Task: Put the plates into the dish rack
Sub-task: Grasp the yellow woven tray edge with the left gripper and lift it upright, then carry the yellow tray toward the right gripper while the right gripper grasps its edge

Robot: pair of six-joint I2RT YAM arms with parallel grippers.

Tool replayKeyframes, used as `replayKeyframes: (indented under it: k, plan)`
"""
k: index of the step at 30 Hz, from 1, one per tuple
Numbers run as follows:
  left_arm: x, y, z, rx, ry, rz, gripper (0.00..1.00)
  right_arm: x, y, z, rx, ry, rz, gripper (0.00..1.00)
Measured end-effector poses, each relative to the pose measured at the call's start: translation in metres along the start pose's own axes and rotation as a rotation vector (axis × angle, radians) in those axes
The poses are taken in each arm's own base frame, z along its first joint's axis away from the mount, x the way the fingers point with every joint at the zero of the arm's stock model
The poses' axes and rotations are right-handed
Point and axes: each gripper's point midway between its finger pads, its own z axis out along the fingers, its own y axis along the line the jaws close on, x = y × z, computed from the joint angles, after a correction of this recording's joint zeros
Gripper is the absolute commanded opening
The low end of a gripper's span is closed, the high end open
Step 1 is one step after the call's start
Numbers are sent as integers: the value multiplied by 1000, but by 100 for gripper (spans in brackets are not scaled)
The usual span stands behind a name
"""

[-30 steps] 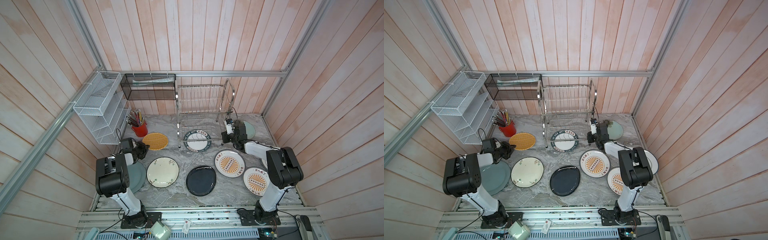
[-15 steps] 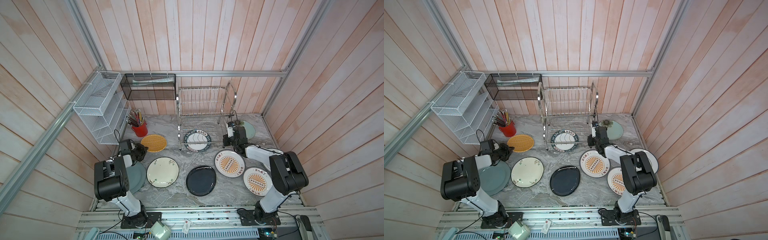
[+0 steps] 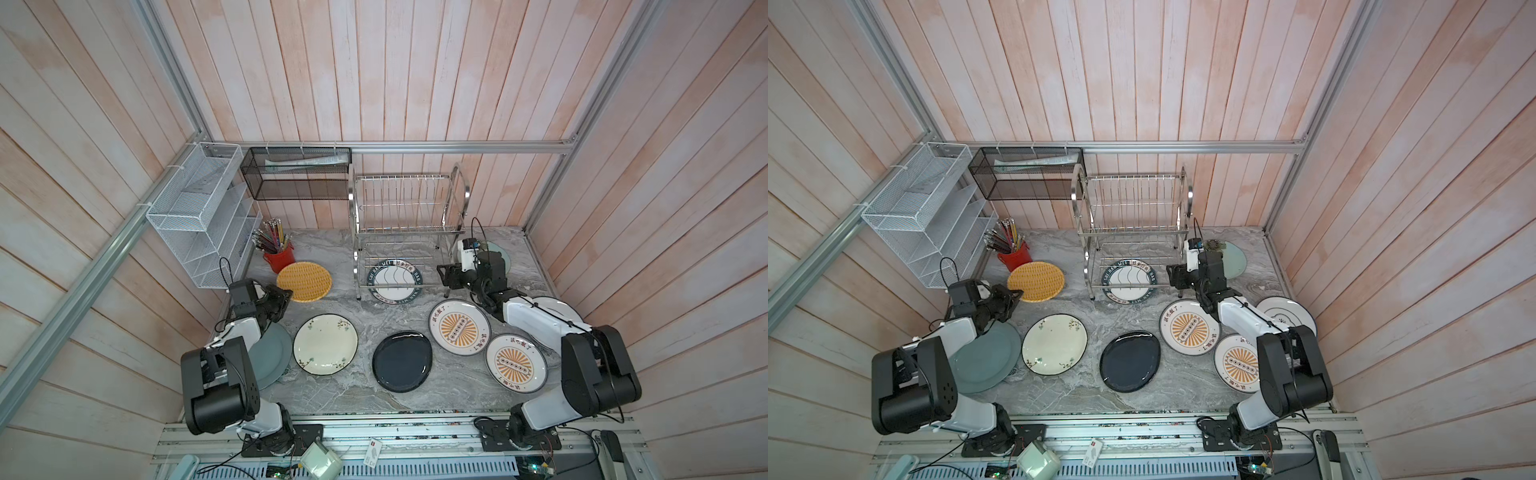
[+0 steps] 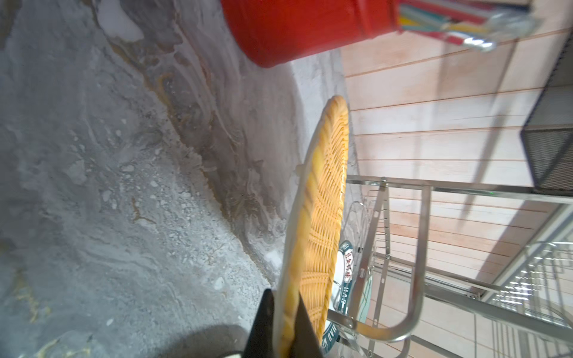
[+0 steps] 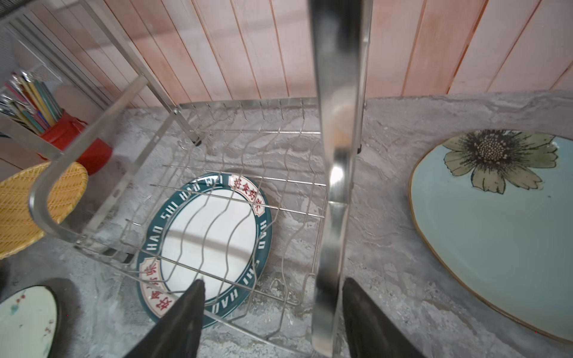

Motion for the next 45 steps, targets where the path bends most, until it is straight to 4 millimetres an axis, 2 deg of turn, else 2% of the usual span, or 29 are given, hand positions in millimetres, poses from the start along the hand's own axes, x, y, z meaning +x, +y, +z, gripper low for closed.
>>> replayKeyframes:
  k: [2,5,7,12,14,16,19,23,26,30,38,42,45]
  plan:
    - [-2,-12,-14,25,-18,23,0,-16,7,-13,-15,-47,4,76]
    - [-2,-29,-37,54,-44,70,0,-38,17,-39,-32,-120,8,93]
    - [2,-41,-51,81,-51,105,0,-47,22,-55,-37,-162,23,97]
    - [24,-76,-76,202,-1,183,0,-71,32,-93,-46,-246,69,98]
    - [40,-91,-81,256,47,218,0,-78,34,-105,-49,-272,99,98]
    - [61,-105,-84,306,109,260,0,-77,36,-109,-57,-270,131,98]
    - [96,-128,-88,394,216,322,0,-65,48,-106,-84,-215,182,95]
    - [140,-156,-95,515,350,389,0,-52,85,-104,-177,-140,211,92]
    - [168,-170,-97,582,434,434,0,-49,105,-106,-254,-112,248,91]
    - [191,-177,-90,618,516,441,0,-46,122,-109,-320,-90,284,90]
    - [222,-187,-83,678,614,445,0,-47,161,-114,-454,-45,316,68]
    - [228,-193,-82,702,627,449,0,-42,175,-116,-492,-22,339,57]
    - [230,-196,-81,717,630,447,0,-41,181,-118,-508,-10,363,45]
